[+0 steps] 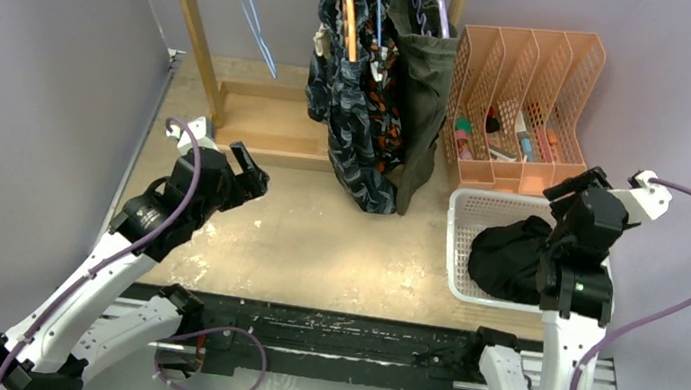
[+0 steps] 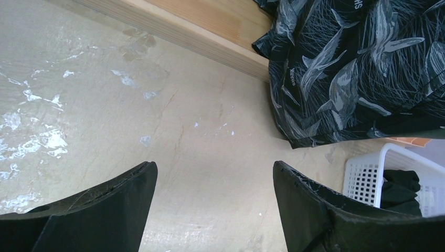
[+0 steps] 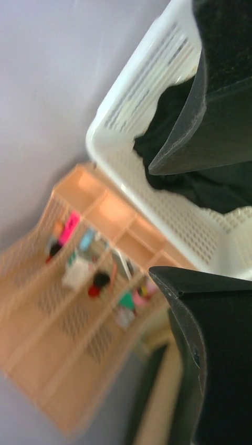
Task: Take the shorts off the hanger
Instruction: Place the shorts in the basket.
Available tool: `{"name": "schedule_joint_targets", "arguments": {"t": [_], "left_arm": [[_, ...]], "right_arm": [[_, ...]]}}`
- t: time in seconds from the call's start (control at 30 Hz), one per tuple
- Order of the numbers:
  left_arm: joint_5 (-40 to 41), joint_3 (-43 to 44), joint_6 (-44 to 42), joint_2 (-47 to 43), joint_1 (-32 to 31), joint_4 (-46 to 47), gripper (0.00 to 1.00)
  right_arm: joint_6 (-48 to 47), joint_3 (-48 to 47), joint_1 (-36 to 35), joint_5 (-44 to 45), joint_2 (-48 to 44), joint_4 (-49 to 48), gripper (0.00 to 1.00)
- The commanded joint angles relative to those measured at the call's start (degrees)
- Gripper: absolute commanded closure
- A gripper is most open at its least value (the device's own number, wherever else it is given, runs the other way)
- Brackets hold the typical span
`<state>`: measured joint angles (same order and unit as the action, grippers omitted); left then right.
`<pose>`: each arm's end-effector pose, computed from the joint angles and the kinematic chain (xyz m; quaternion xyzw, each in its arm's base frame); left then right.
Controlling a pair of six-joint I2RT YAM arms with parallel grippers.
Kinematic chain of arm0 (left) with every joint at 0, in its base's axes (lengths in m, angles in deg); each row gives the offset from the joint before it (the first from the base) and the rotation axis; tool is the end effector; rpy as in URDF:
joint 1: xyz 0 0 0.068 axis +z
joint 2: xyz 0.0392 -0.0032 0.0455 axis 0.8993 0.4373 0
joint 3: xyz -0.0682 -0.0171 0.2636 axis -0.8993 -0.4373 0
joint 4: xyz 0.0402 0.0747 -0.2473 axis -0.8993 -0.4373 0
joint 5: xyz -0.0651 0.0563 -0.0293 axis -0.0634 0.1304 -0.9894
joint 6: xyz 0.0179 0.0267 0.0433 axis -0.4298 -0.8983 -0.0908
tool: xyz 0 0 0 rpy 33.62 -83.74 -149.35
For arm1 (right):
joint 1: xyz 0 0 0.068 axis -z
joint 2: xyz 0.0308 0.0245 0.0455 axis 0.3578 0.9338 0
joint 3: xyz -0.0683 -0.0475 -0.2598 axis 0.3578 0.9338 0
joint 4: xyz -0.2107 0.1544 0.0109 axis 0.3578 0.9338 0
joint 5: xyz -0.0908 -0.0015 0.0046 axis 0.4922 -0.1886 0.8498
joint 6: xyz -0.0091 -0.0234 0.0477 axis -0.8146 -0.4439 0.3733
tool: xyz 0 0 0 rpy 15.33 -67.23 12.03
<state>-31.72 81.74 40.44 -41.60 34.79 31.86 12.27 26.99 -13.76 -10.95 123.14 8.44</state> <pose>0.1437 -0.0670 0.3367 -0.2383 0.8372 -0.1865 0.4556 0.1502 -0.0390 0.3921 0.4093 0.6381 -0.1012 0.6442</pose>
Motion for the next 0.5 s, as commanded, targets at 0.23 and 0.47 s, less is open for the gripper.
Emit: {"name": "schedule_joint_targets", "arguments": {"t": [0.23, 0.47], "left_arm": [[-0.3, -1.6, 0.8, -2.1, 0.2, 2.0, 0.19], [2.1, -2.5, 2.7, -7.5, 0.2, 3.1, 0.16]], "right_arm": [[-4.0, 2.8, 0.0, -60.5, -6.3, -11.8, 0.37], [-6.0, 0.5, -0.3, -79.0, -4.3, -15.2, 0.4]]}}
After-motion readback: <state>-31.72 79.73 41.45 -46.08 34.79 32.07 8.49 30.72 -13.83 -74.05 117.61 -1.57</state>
